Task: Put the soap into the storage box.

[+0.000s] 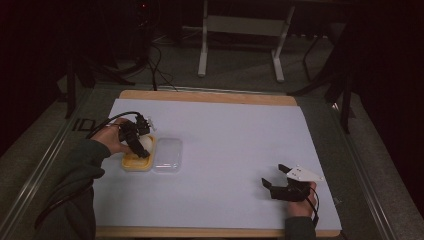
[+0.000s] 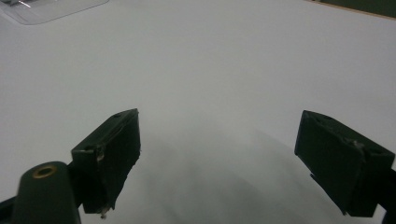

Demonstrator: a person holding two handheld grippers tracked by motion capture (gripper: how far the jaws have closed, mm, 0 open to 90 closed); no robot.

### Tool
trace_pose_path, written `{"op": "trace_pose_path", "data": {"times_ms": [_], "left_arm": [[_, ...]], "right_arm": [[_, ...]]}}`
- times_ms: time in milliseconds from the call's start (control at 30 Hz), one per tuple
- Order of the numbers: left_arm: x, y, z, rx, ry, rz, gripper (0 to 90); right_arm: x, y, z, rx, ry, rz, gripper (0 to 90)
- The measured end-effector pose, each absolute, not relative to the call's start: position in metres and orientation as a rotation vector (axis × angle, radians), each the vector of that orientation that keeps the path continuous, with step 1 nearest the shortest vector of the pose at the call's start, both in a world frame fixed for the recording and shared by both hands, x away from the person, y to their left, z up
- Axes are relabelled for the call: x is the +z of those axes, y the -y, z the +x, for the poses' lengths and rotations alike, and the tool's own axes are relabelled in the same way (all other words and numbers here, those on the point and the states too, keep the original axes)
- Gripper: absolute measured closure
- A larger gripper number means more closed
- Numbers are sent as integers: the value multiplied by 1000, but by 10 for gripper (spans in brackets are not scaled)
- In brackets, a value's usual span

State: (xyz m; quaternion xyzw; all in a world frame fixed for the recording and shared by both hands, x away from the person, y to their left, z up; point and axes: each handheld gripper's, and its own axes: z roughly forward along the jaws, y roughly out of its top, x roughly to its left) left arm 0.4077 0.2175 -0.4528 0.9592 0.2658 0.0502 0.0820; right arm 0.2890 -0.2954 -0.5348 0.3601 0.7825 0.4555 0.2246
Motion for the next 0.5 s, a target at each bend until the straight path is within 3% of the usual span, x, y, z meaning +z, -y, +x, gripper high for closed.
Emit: {"op": "trace_pose_path", "data": {"times_ms": [500], "left_arm": [[-463, -227, 406, 164, -835, 2873, 232]], "right_arm": [[-535, 295, 289, 1252, -2161, 994, 141]]}}
